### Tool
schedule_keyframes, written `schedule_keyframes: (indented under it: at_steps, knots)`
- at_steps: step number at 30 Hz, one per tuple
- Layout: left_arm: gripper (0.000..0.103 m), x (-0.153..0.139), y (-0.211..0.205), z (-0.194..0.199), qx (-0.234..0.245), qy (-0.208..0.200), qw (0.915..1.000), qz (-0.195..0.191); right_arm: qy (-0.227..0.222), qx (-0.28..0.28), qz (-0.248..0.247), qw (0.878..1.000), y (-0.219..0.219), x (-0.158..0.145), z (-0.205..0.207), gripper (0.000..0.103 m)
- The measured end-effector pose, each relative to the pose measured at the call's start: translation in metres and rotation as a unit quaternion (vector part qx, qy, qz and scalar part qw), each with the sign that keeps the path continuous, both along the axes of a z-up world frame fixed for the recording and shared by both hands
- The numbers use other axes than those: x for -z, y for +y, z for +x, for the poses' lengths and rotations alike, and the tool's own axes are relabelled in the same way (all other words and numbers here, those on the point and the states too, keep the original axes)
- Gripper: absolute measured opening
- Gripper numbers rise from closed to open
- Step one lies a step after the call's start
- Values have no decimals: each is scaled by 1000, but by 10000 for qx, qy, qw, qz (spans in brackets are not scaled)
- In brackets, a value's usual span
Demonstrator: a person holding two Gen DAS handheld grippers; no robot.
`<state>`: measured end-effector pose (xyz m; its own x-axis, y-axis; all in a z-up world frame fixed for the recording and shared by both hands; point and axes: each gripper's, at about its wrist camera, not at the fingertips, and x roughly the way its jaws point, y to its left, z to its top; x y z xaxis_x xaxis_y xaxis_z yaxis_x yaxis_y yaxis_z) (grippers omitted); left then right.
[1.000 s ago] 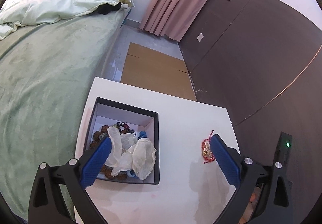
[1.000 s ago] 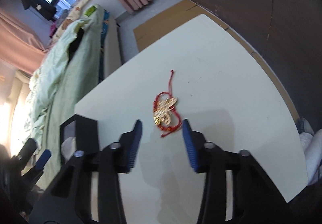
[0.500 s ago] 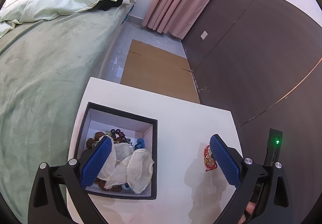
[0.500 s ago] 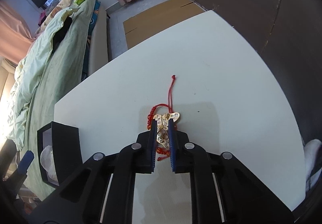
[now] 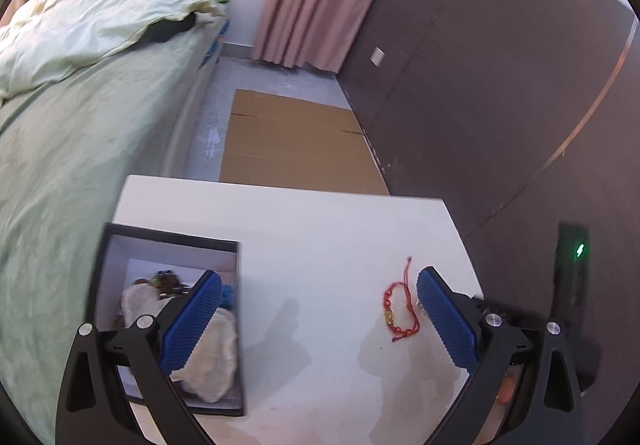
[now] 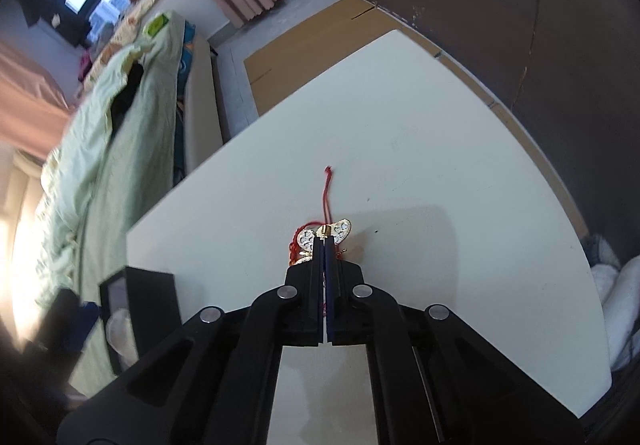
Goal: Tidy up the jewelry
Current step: 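Grasp and lift the red cord bracelet with the left gripper while the right gripper holds the butterfly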
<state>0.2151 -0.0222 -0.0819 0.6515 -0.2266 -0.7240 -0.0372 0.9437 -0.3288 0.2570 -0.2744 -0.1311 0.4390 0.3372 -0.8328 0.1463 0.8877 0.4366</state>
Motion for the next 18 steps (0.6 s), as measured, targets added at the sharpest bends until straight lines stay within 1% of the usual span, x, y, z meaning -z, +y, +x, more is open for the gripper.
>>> schedule_keyframes:
  at_steps: [3,6,10,13,14,15,17,18]
  knots:
    - [95,9,-19,6,204,47,9996,193,-51,128,90,9999,-12,-7,1,2]
    - [95,23,-39,12,393,117,9984,396,-159,201,64,9997,-25,-18,4,2]
    - [95,41,-68,18,678,201,9950,701,-208,309,154,9992,-45,-24,6,2]
    - [93,51,-87,23,830,173,9916,982,-217,373,276,9987,-55,-26,8,2]
    - [88,56,-94,24,875,175,9900,1089,-228,381,305,9985,-58,-27,9,2]
    - [80,59,-98,26,902,197,9887,1180,-238,385,323,9985,-60,-28,10,2]
    - [72,68,-108,28,940,274,9844,1461,-260,392,351,9983,-63,-31,11,2]
    - [65,71,-111,28,955,285,9833,1525,-272,397,364,9982,-63,-31,13,2]
